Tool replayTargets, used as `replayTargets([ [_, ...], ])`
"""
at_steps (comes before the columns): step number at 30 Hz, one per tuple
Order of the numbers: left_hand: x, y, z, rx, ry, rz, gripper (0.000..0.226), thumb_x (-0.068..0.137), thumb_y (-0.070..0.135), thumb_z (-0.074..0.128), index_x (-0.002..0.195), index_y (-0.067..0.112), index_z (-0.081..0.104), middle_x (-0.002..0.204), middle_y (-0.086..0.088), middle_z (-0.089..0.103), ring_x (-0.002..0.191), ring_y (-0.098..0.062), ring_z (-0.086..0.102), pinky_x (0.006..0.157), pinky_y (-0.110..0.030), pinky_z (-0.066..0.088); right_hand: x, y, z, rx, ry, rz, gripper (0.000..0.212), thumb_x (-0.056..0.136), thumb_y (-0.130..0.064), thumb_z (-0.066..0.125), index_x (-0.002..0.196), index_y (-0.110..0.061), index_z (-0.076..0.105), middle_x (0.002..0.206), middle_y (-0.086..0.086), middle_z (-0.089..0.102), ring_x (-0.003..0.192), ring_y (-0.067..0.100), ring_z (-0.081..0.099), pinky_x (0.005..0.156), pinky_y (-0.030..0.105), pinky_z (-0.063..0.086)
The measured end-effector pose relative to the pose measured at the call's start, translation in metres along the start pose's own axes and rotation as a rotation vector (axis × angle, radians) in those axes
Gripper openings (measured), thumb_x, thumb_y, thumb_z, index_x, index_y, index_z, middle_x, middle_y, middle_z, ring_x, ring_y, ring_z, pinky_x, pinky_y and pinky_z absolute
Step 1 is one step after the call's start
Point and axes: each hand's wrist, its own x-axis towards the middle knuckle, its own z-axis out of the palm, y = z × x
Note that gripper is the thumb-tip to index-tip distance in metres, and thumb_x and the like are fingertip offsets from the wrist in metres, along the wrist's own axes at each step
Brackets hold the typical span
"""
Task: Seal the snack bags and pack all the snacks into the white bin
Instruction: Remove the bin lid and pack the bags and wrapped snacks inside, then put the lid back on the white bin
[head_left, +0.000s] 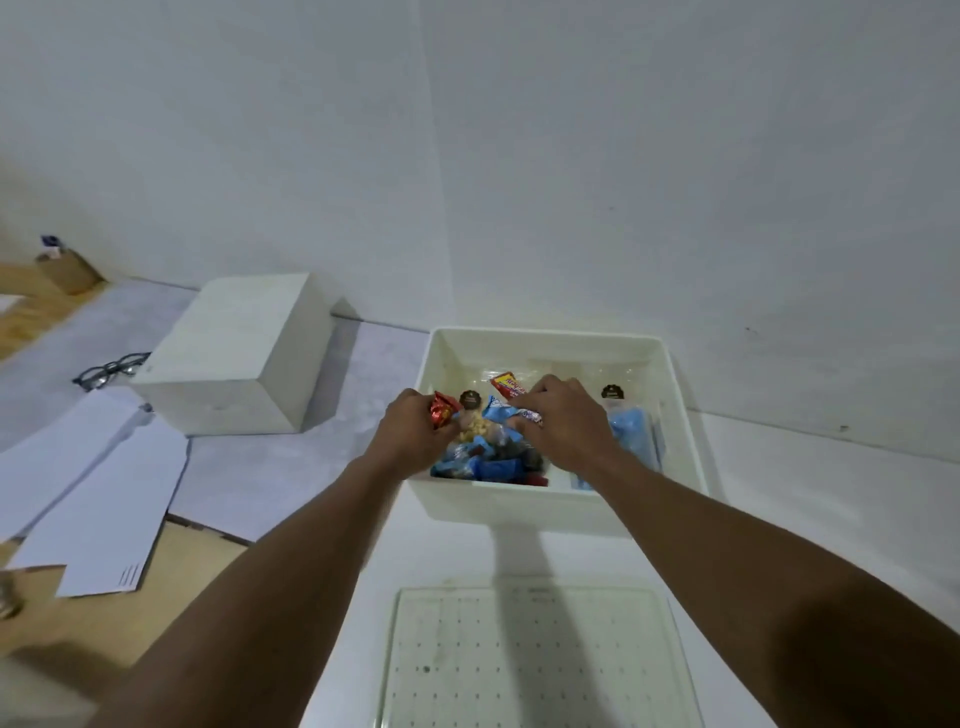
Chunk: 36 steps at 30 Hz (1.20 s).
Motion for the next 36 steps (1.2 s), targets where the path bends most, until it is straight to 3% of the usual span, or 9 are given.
replayTargets([
  [5, 0.030, -0.016, 0.011, 0.064, -0.105, 0.103, 0.031, 0.083, 0.050, 0.073, 0.097, 0.022, 0.072, 0.098, -0.004, 0.054, 0.083, -0.021, 0.060, 0.073, -0.031, 0.049, 0.021, -0.014, 0.043, 0.102, -0.144, 0.160, 0.034, 0.092, -0.041, 0.064, 0.125, -0.032, 0.069, 0.116, 0.005, 0.060, 0.117, 0.029, 0.053, 0.093, 0.041, 0.049],
  [12, 0.042, -0.004, 0.035, -0.039, -0.265, 0.135, 0.029, 0.082, 0.047, 0.075, 0.068, 0.031, 0.054, 0.083, -0.004, 0.057, 0.070, -0.018, 0.057, 0.057, -0.024, 0.038, 0.022, 0.005, 0.041, 0.437, -0.254, 0.309, 0.029, 0.087, -0.029, 0.073, 0.112, -0.014, 0.074, 0.110, 0.003, 0.071, 0.100, 0.019, 0.067, 0.083, 0.032, 0.055],
  [14, 0.037, -0.005, 0.039, -0.041, -0.339, 0.145, 0.023, 0.083, 0.046, 0.075, 0.086, 0.024, 0.066, 0.088, -0.003, 0.068, 0.082, -0.022, 0.064, 0.068, -0.029, 0.049, 0.021, 0.008, 0.035, 0.460, -0.237, 0.354, 0.030, 0.089, -0.026, 0.071, 0.117, -0.015, 0.071, 0.114, 0.002, 0.069, 0.095, 0.015, 0.064, 0.070, 0.022, 0.048],
  [16, 0.031, -0.003, 0.039, -0.013, -0.390, 0.162, 0.041, 0.084, 0.042, 0.075, 0.115, 0.017, 0.069, 0.114, -0.008, 0.071, 0.106, -0.027, 0.065, 0.090, -0.034, 0.052, 0.018, 0.009, 0.028, 0.464, -0.236, 0.390, 0.027, 0.091, -0.023, 0.068, 0.117, -0.017, 0.070, 0.115, 0.002, 0.066, 0.090, 0.014, 0.062, 0.063, 0.021, 0.044],
  [19, 0.021, 0.002, 0.031, 0.037, -0.408, 0.153, 0.068, 0.085, 0.044, 0.073, 0.143, 0.016, 0.052, 0.146, -0.008, 0.053, 0.132, -0.027, 0.051, 0.106, -0.034, 0.042, 0.011, 0.006, 0.017, 0.461, -0.227, 0.418, 0.023, 0.090, -0.029, 0.070, 0.112, -0.022, 0.069, 0.120, 0.002, 0.066, 0.102, 0.018, 0.064, 0.081, 0.029, 0.054],
  [21, 0.014, 0.004, 0.025, 0.027, -0.416, 0.131, 0.072, 0.085, 0.047, 0.072, 0.147, 0.020, 0.046, 0.150, -0.007, 0.050, 0.133, -0.027, 0.051, 0.106, -0.035, 0.043, 0.001, 0.001, 0.008, 0.452, -0.205, 0.407, 0.019, 0.090, -0.027, 0.069, 0.109, -0.022, 0.070, 0.117, 0.003, 0.068, 0.098, 0.017, 0.066, 0.078, 0.027, 0.053],
  [25, -0.017, 0.011, 0.014, 0.000, -0.322, 0.130, 0.066, 0.087, 0.045, 0.071, 0.145, 0.022, 0.048, 0.143, -0.007, 0.056, 0.128, -0.025, 0.056, 0.103, -0.035, 0.046, -0.028, -0.012, -0.009, 0.428, -0.120, 0.356, 0.010, 0.091, -0.020, 0.065, 0.098, -0.020, 0.072, 0.099, 0.001, 0.068, 0.085, 0.016, 0.063, 0.069, 0.025, 0.048],
  [31, -0.097, 0.009, 0.032, -0.039, 0.071, 0.194, 0.036, 0.092, 0.036, 0.063, 0.125, 0.023, 0.062, 0.116, -0.001, 0.066, 0.100, -0.019, 0.065, 0.082, -0.030, 0.051, -0.111, -0.023, -0.013, 0.308, 0.154, 0.301, 0.013, 0.089, -0.015, 0.060, 0.092, -0.020, 0.071, 0.083, 0.000, 0.073, 0.075, 0.018, 0.066, 0.069, 0.030, 0.053],
  [36, -0.187, -0.023, 0.084, -0.078, 0.069, 0.054, 0.035, 0.093, 0.048, 0.058, 0.118, 0.025, 0.066, 0.113, 0.001, 0.065, 0.103, -0.017, 0.062, 0.084, -0.032, 0.052, -0.210, -0.005, 0.031, 0.276, 0.043, 0.372, 0.009, 0.089, -0.025, 0.061, 0.096, -0.027, 0.066, 0.084, -0.005, 0.069, 0.083, 0.018, 0.065, 0.076, 0.033, 0.054],
])
